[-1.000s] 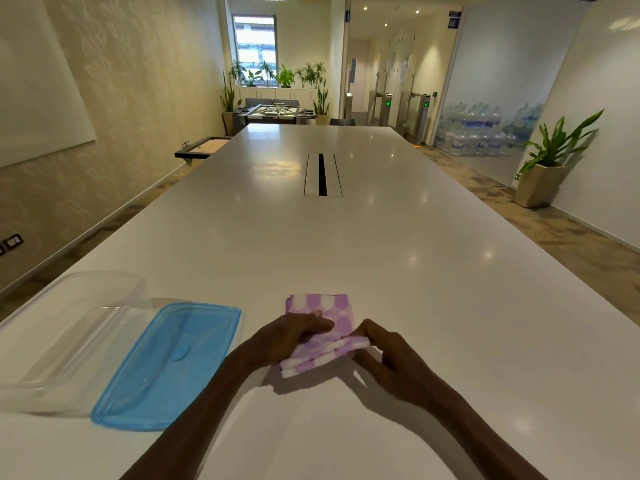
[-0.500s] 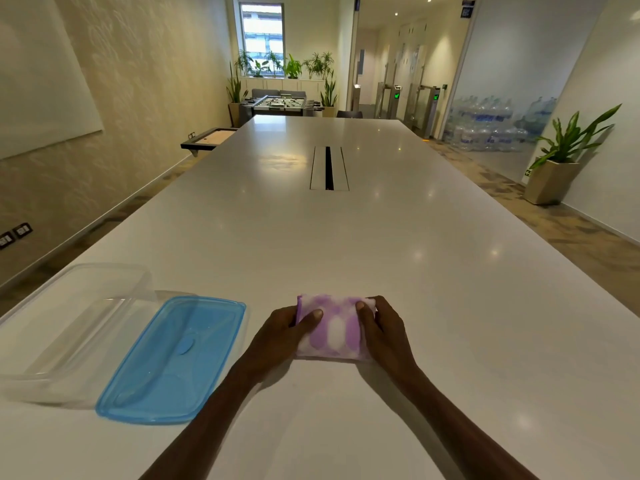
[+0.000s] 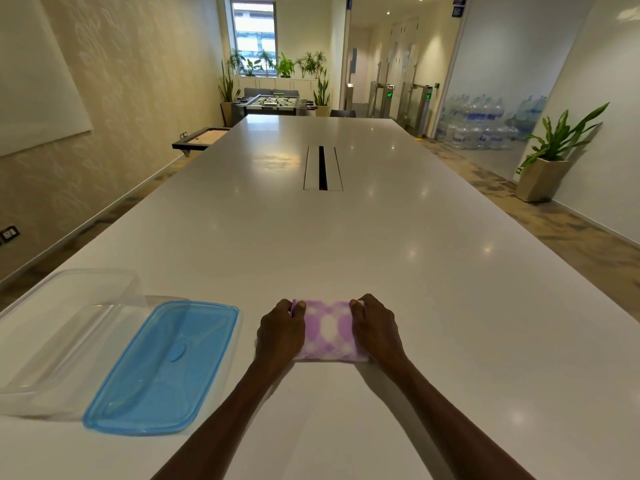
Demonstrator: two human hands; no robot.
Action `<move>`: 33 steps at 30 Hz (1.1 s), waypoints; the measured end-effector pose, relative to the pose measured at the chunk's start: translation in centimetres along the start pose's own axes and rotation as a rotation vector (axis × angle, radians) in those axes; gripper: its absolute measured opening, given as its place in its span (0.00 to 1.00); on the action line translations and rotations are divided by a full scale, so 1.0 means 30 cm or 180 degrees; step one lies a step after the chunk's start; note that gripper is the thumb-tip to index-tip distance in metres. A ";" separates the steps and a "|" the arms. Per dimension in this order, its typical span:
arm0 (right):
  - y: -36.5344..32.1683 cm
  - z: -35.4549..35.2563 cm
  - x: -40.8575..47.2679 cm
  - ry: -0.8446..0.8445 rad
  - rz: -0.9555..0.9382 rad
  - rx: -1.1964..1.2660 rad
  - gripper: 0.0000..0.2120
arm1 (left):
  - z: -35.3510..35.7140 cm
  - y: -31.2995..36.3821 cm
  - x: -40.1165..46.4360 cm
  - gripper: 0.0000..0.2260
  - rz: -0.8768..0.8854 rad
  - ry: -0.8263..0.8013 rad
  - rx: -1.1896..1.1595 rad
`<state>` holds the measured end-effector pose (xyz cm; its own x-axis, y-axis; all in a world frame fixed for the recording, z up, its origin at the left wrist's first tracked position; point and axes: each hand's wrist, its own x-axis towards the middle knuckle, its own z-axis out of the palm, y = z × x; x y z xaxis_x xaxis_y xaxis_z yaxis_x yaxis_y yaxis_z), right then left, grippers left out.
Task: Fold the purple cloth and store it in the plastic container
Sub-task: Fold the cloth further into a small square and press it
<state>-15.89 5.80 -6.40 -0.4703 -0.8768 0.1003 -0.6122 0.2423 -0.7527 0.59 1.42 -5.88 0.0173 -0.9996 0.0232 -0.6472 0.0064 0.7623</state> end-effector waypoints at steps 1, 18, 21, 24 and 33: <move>-0.001 0.002 0.005 -0.0006 -0.0004 -0.0089 0.12 | 0.002 0.002 0.001 0.16 0.0000 0.0024 0.0004; -0.020 0.009 0.016 0.0128 -0.0185 -0.1083 0.13 | 0.000 0.018 0.028 0.14 0.0008 -0.0111 0.0362; -0.018 0.004 0.014 0.0144 -0.0251 -0.1045 0.13 | -0.001 0.017 0.021 0.12 0.0096 -0.0088 0.0281; -0.014 -0.003 0.014 0.0064 -0.0260 -0.0932 0.14 | -0.006 0.011 0.024 0.13 0.0116 -0.0131 0.0260; -0.011 -0.005 0.013 0.0095 -0.0293 -0.0813 0.13 | -0.008 0.001 0.046 0.12 0.0053 -0.0239 0.0113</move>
<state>-15.98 5.44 -6.02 -0.4214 -0.8883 0.1825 -0.7919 0.2624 -0.5514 0.78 0.05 -5.66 -0.0499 -0.9987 -0.0139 -0.6736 0.0234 0.7387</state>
